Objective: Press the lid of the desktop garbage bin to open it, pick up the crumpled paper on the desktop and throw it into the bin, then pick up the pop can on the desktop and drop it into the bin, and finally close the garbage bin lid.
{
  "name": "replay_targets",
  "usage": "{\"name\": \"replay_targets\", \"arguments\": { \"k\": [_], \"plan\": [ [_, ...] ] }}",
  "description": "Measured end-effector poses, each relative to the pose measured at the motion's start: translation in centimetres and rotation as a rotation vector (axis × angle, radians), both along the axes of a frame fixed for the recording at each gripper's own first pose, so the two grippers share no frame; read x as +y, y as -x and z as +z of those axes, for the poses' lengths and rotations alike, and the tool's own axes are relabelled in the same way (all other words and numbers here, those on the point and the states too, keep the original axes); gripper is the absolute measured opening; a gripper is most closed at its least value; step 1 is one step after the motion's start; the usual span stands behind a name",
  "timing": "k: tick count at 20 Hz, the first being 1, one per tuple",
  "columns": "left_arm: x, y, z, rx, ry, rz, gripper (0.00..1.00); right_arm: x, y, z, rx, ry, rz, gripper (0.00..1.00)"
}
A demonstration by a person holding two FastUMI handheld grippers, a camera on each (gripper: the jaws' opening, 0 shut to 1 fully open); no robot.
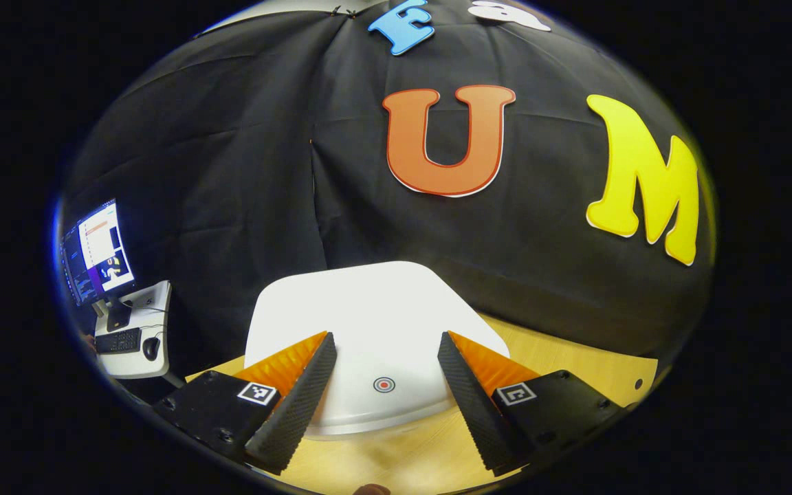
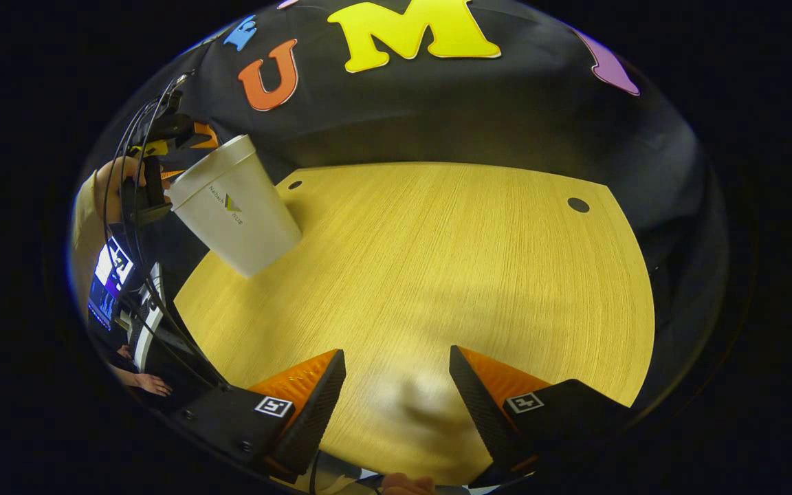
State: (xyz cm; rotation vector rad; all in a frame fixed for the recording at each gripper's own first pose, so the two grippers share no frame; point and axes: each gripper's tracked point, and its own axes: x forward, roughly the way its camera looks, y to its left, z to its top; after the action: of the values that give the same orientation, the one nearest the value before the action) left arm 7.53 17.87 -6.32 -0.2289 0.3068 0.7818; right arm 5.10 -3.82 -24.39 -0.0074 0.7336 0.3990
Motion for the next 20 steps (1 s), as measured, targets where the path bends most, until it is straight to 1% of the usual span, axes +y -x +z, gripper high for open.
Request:
{"name": "replay_targets", "arguments": {
  "k": [2, 6, 11, 13, 14, 15, 16, 17, 19, 20],
  "plan": [
    [0.2, 0.0, 0.0, -0.007, -0.007, 0.003, 1.00, 0.2, 0.1, 0.0, -0.005, 0.000, 0.002, 0.96],
    [0.4, 0.1, 0.7, -0.008, -0.108, -0.016, 0.99, 0.5, 0.2, 0.7, -0.022, 0.004, -0.010, 0.96],
    [-0.3, 0.0, 0.9, -0.019, -0.097, -0.074, 0.98, 1.2, 0.2, 3.4, -0.091, -0.011, -0.036, 0.96],
    [-0.9, -0.1, 1.8, -0.044, -0.101, -0.120, 1.00, 1.4, -0.1, 5.4, -0.140, -0.036, -0.056, 0.96],
    [-1.5, -0.2, 2.4, -0.060, -0.110, -0.157, 1.00, 1.6, -0.4, 6.7, -0.167, -0.056, -0.070, 0.93],
    [-1.8, 0.1, 3.2, -0.061, -0.142, -0.184, 0.98, 1.8, -0.5, 8.2, -0.207, -0.069, -0.077, 0.93],
    [-2.1, 0.4, 3.8, -0.057, -0.170, -0.208, 0.99, 1.9, -0.8, 9.8, -0.254, -0.076, -0.088, 0.93],
    [-3.0, 0.5, 4.3, -0.070, -0.178, -0.241, 0.99, 1.8, -1.1, 11.3, -0.301, -0.078, -0.101, 0.96],
    [-5.4, 1.1, 5.1, -0.104, -0.160, -0.301, 0.98, 1.7, -1.1, 14.0, -0.376, -0.084, -0.123, 0.96],
    [-6.5, 1.5, 5.2, -0.110, -0.150, -0.338, 0.98, 1.6, -1.1, 15.1, -0.408, -0.074, -0.134, 0.93]
  ]
}}
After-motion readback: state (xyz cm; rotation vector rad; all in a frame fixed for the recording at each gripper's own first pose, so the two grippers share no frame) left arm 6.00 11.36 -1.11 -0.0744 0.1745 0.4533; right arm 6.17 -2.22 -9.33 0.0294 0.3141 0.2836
